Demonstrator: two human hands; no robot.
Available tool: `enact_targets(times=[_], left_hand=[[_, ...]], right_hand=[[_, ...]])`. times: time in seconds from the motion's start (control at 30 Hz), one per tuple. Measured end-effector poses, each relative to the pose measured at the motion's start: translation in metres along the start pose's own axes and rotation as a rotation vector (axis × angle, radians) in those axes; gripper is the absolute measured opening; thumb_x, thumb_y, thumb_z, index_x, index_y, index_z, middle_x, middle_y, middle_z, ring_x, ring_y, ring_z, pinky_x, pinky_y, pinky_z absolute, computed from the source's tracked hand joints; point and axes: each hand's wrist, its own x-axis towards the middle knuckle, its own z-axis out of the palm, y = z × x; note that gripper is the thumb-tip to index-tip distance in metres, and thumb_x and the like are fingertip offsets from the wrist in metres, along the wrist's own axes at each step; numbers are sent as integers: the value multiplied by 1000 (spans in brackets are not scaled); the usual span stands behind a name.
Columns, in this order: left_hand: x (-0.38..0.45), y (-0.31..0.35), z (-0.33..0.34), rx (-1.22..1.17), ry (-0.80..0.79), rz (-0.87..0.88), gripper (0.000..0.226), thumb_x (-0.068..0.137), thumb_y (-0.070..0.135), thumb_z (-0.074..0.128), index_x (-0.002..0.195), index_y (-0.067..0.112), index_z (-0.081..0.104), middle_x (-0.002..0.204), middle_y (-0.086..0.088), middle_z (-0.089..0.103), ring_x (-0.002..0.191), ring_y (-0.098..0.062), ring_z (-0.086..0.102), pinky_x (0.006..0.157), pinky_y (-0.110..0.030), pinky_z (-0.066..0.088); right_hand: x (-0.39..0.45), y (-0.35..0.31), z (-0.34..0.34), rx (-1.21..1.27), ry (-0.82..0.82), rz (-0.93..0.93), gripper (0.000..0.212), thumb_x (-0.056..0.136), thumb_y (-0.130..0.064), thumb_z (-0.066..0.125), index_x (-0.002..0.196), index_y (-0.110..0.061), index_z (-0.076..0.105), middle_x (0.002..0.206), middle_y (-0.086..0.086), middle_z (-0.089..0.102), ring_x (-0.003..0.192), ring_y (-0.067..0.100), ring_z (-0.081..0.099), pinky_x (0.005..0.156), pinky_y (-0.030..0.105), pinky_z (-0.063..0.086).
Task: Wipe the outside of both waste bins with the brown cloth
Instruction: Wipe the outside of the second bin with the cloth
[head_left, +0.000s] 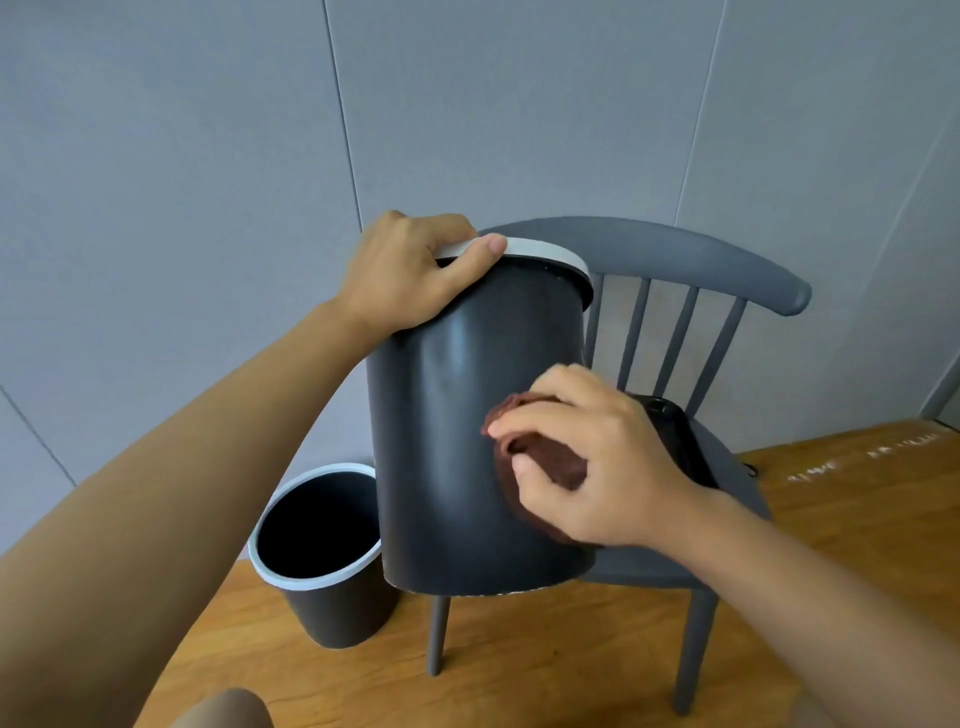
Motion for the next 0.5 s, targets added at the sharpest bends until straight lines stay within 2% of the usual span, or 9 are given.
enact_targets(times=[0.07,0.1,0.3,0.4,0.5], left_hand=[[-1,-2,-1,-5,1,-8,51,96,59,50,79,16,70,62,-3,61,60,-27,53,58,-38,45],[-1,-2,-1,-3,-3,-9,51,96,59,50,79,15,70,62,-3,61,61,-28,54,58,-38,45],[-3,1,-2,-95,4,34,48,97,53,55,72,13,66,56,-5,55,55,-30,50,52,-40,42],[-5,2,-3,-123,17,64,47,97,49,56,70,12,65,53,-4,50,52,-30,46,48,-38,38],[-6,-3,-4,-120,38,55,46,98,48,56,71,12,66,53,-3,48,51,-29,45,47,-35,36]], right_hand=[[-18,-7,0,10,-95,-39,27,86,-31,69,110,-21,79,103,-4,65,94,16,61,73,38,56],[-19,-5,-3,28,-84,-22,28,87,-31,68,110,-20,79,104,-4,66,95,15,62,75,38,57],[40,39,-29,62,235,195,27,93,-20,63,115,-23,78,107,0,67,105,13,64,98,31,50],[58,48,-30,53,295,252,27,93,-22,62,114,-24,79,108,-3,66,108,13,63,100,30,48],[38,43,-10,94,380,270,30,93,-20,62,118,-18,79,107,-1,67,105,10,65,98,26,50]])
